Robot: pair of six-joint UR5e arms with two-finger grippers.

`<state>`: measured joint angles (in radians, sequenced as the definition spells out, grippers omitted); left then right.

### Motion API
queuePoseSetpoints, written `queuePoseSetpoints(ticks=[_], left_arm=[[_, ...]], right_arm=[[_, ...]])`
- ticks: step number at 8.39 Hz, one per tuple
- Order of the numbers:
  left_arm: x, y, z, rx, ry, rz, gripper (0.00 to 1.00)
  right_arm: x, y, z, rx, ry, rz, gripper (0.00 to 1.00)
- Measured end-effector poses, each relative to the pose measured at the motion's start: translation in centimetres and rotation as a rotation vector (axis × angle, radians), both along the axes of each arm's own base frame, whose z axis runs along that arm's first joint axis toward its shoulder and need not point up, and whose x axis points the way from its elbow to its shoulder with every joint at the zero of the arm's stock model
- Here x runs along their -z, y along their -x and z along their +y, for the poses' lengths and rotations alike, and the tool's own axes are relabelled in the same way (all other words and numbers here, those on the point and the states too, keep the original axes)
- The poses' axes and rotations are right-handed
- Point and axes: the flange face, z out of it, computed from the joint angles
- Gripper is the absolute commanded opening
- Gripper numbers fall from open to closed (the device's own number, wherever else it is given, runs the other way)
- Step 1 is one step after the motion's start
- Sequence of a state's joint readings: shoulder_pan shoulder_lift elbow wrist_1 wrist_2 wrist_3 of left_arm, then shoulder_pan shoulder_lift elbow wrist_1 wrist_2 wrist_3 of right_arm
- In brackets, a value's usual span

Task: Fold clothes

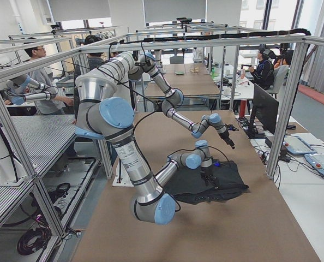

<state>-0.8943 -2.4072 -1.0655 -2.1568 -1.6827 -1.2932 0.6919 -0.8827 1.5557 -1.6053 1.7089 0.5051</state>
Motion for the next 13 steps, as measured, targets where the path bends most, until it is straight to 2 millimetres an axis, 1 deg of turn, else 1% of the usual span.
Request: queuePoseSetpoints(ticks=[1,2,3,4,5,7,8,10,11,12,13], left_arm=[[0.0,0.0,0.1,0.000,-0.001,0.001,0.94],[-0.2,0.3,0.5,0.000,-0.004,0.005,0.94],[-0.5,0.7,1.1,-0.003,-0.007,0.009,0.94],[-0.7,1.0,1.5,-0.005,-0.009,0.012,0.94],[-0.4,1.1,1.7,-0.007,-0.013,0.016,0.94],[0.2,1.3,1.9,-0.009,-0.022,0.024,0.94],[0.3,1.3,2.0,-0.009,-0.024,0.026,0.94],[0.7,1.3,2.0,-0.009,-0.028,0.030,0.94],[0.7,1.3,2.0,-0.009,-0.029,0.030,0.94],[0.6,1.4,2.0,-0.009,-0.028,0.030,0.94],[0.7,1.4,2.0,-0.009,-0.028,0.030,0.94]], right_arm=[[1.8,1.5,-2.0,-0.039,0.026,-0.010,0.94],[2.7,3.1,-3.6,-0.066,0.041,-0.022,0.95],[2.3,4.1,-4.8,-0.079,0.044,-0.030,0.95],[1.3,4.9,-5.7,-0.086,0.041,-0.038,0.95],[0.4,5.3,-6.4,-0.091,0.038,-0.042,0.95],[-0.7,4.3,-7.8,-0.103,0.034,-0.039,0.94],[-1.8,3.4,-8.4,-0.097,0.027,-0.031,0.95],[-5.9,1.0,-9.1,-0.082,0.009,-0.041,0.95],[-6.9,-0.1,-8.8,-0.070,0.013,-0.062,0.95],[-6.1,-0.9,-8.4,-0.061,0.031,-0.087,0.95],[-4.1,-1.3,-8.2,-0.078,0.065,-0.111,0.95]])
